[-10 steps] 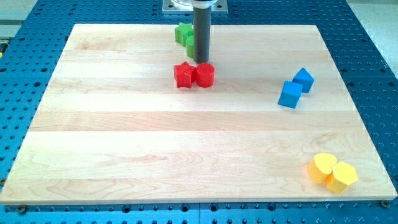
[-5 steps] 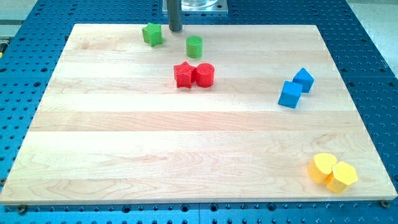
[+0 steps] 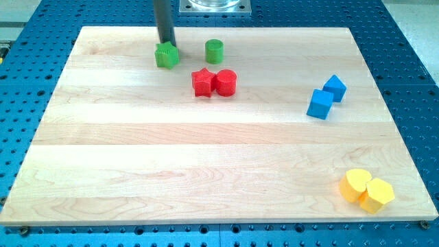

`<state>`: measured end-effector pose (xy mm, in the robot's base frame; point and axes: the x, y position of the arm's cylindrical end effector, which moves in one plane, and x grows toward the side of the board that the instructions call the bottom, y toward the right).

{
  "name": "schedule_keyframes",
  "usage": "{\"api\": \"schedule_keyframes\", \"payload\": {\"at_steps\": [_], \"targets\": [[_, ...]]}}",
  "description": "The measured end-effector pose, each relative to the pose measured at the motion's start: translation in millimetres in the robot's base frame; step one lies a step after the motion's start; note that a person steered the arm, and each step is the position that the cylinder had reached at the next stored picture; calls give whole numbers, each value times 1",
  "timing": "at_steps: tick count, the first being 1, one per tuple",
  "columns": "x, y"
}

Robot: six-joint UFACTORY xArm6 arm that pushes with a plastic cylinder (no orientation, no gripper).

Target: Slide the green star to the bottom center of the board

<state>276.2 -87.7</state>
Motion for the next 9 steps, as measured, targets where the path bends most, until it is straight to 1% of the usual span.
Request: {"api": "schedule_keyframes", "payload": {"at_steps": [1, 2, 3, 4, 5, 6, 7, 8, 9], "targets": [[100, -35], [206, -54], [181, -107], [211, -107], [224, 4], [223, -2], [206, -91], [253, -59], [262, 19]]}}
